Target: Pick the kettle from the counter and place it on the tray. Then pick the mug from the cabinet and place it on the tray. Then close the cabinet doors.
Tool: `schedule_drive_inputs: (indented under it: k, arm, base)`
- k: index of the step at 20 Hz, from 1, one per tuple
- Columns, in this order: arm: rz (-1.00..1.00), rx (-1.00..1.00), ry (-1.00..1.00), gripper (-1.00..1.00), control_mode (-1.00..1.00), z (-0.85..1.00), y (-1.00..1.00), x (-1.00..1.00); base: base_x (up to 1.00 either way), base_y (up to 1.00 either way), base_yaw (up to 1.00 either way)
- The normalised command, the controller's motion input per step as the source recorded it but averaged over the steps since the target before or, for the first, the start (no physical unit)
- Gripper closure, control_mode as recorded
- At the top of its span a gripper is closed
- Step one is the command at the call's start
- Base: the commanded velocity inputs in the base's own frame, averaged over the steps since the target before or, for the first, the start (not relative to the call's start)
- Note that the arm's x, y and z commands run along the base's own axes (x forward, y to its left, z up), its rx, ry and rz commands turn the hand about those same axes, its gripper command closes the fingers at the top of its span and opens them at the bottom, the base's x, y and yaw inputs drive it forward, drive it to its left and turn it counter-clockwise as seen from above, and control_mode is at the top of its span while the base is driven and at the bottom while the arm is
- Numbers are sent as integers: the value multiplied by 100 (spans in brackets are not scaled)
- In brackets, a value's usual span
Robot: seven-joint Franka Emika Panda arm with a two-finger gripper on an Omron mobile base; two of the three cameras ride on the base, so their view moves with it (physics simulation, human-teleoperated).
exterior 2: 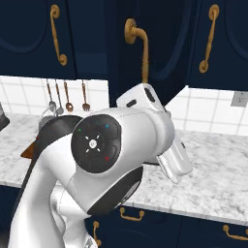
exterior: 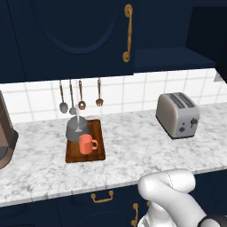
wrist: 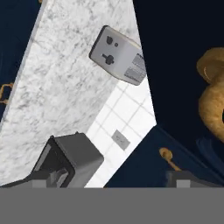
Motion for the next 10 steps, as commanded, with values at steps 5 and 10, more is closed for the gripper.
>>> schedule_drive_inputs:
  k: [5,10]
  arm:
    - [25,0,2,-100,-100,-13,75,65]
    - [18,0,1,-100,-100,-4,73,76]
  base:
    - [0,0,0]
    - [0,0,0]
